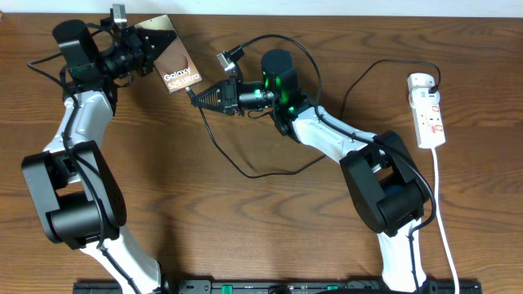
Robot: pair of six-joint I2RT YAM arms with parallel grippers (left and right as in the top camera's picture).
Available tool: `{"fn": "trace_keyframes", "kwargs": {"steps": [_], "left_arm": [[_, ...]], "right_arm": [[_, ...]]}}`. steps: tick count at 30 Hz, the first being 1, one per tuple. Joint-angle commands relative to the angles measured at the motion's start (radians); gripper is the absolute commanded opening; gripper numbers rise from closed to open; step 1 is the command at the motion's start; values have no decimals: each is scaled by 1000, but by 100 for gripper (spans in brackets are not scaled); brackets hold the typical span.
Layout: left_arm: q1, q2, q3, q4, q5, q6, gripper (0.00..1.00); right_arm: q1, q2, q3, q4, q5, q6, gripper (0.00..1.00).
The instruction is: Plug charger to phone and switch on socket
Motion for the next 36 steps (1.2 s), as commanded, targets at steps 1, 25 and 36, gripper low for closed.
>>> {"fn": "trace_keyframes", "kwargs": {"steps": [1, 25, 36], "left_arm": [[-24, -3, 9, 0, 123, -11, 7], [-55, -3, 8, 1, 82, -12, 7], [-54, -3, 8, 1, 82, -11, 8]], "right_arm": [[-25, 3, 6, 3, 132, -12, 1], [18, 3, 6, 19, 196, 49, 1], [10, 3, 6, 18, 193, 48, 1]]}}
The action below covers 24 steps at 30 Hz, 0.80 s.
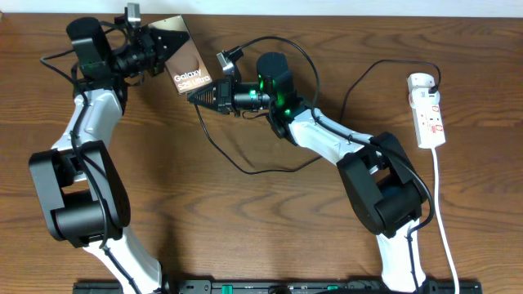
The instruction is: Plug charger to phone and switch on socket
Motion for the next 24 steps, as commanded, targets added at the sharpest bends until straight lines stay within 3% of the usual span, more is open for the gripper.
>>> {"fn": "trace_keyframes", "kwargs": {"steps": [1, 24], "left_arm": [[-4, -3, 8, 2, 72, -9, 7], [63, -3, 8, 28, -6, -6, 7]], "right_arm": [[-11, 2, 8, 10, 83, 2, 1], [7, 2, 8, 10, -8, -1, 1]]}}
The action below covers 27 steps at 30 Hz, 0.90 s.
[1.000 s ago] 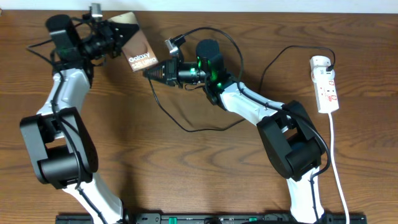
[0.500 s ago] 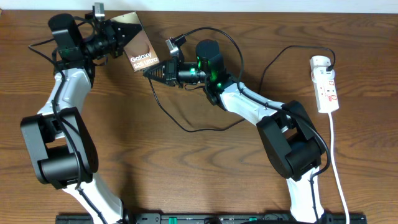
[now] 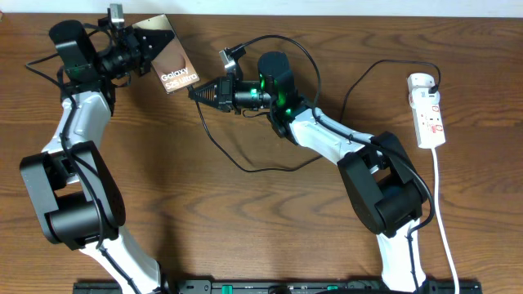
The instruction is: Plug charger to phone and switch on socket
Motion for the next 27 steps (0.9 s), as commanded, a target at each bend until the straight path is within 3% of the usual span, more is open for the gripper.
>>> {"fn": "trace_keyframes", "kwargs": {"steps": [1, 27], "left_arm": [[1, -3, 8, 10, -13, -6, 7], [2, -3, 8, 11, -126, -45, 7]], "right_arm": [[9, 2, 8, 3, -24, -1, 1], [21, 2, 8, 22, -77, -17, 1]]}}
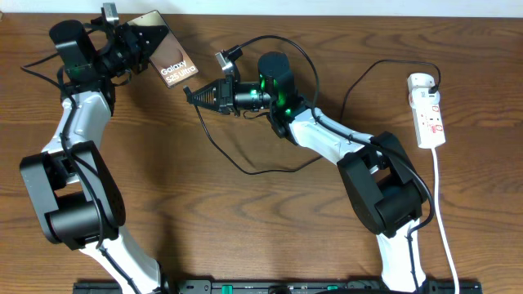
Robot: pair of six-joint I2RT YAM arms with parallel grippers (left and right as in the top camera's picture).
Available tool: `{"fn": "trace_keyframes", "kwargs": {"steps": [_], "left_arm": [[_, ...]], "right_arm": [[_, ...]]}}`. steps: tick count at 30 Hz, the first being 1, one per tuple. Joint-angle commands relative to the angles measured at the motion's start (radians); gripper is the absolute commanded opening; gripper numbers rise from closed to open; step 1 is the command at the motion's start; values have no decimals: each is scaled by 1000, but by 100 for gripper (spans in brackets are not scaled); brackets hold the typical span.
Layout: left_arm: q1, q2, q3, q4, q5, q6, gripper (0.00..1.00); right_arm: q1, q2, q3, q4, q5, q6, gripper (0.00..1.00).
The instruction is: Plug charger to phone and switch on socket
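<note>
My left gripper is shut on the upper left part of the phone, a brown slab with "Galaxy" on its screen, held at the back left of the table. My right gripper is shut on the plug end of the black charger cable, just right of and below the phone's lower edge, with a small gap between them. The white socket strip lies at the far right, the cable's other end plugged into its top. Its switch is too small to read.
The black cable loops over the wooden table between the right arm and the strip. A white lead runs from the strip toward the front edge. Both arm bases stand at the front.
The left gripper has tilted the phone a little further left and up. The right gripper with the plug has shifted slightly left and down. The gap between plug and phone remains.
The left gripper held the phone and the right held the plug close under its lower edge. Then both were further right, plug tip at the phone's edge. Afterwards the phone was back left with a gap, and now both stand slightly shifted, still apart.
</note>
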Motion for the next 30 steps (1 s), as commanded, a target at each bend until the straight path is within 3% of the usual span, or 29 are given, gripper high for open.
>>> {"fn": "trace_keyframes", "kwargs": {"steps": [1, 21, 25, 30], "left_arm": [[1, -3, 8, 10, 3, -28, 7], [52, -3, 8, 53, 79, -65, 7], [64, -3, 8, 59, 96, -69, 8], [64, -3, 8, 71, 101, -69, 7]], "right_arm": [[18, 2, 8, 0, -9, -20, 1], [0, 19, 8, 35, -74, -76, 1], [-10, 87, 8, 227, -108, 51, 1], [-31, 225, 8, 655, -113, 353, 1]]}}
